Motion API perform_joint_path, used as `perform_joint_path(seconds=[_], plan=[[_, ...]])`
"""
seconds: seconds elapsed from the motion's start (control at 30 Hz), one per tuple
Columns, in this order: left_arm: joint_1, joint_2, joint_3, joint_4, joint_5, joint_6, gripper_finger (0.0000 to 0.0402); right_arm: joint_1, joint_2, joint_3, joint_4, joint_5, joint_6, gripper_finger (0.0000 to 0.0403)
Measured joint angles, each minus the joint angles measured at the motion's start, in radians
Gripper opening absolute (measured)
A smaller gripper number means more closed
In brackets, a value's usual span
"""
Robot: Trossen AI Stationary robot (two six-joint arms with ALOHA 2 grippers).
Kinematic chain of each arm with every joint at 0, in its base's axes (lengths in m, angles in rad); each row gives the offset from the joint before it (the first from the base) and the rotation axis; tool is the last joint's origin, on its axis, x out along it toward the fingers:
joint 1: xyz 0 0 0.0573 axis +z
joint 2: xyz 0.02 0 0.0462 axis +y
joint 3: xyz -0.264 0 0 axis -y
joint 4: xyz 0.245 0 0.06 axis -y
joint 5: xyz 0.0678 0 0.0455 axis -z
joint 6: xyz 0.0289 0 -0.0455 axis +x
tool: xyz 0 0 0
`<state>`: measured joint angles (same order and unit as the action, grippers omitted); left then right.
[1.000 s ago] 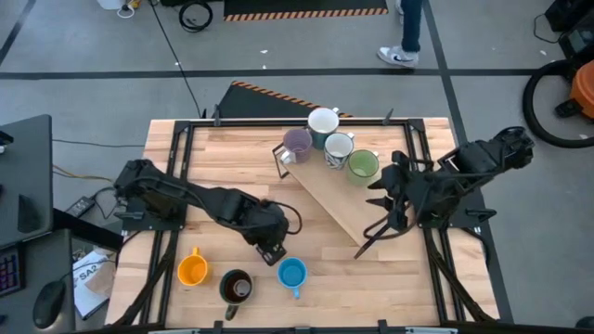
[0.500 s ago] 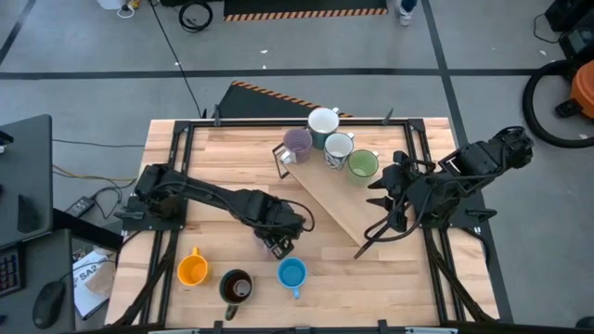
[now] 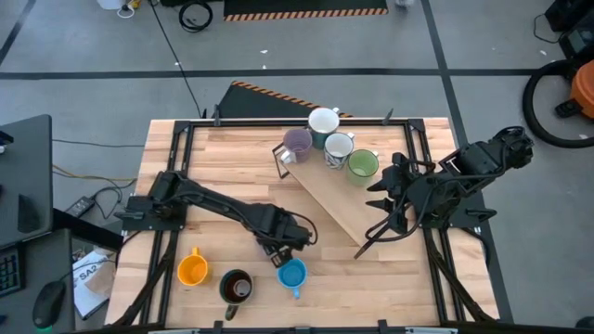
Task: Place coffee mugs
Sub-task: Put the purple mug on the shelf
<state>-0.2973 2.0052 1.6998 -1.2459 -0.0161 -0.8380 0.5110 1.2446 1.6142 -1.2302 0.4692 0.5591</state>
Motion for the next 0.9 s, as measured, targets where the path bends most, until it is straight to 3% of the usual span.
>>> perform_joint_path(seconds=[0.23, 0.57, 0.67, 0.9], plan=[[0.001, 0.027, -0.042, 0.063, 0.019, 0.060, 0.0103, 0.000, 0.000, 0.000, 0.008, -0.022, 0.000, 0.0172], [0.007, 0.024, -0.076, 0.097, 0.081, 0.167, 0.0036, 0.011, 0.000, 0.000, 0.003, -0.024, -0.002, 0.0172], [0.016, 0.024, -0.076, 0.096, 0.127, 0.211, 0.0035, 0.011, 0.000, 0.000, 0.002, -0.024, -0.007, 0.0172], [0.026, 0.022, 0.015, -0.054, 0.141, 0.402, 0.0038, 0.011, 0.000, 0.000, 0.001, -0.024, -0.016, 0.0172]])
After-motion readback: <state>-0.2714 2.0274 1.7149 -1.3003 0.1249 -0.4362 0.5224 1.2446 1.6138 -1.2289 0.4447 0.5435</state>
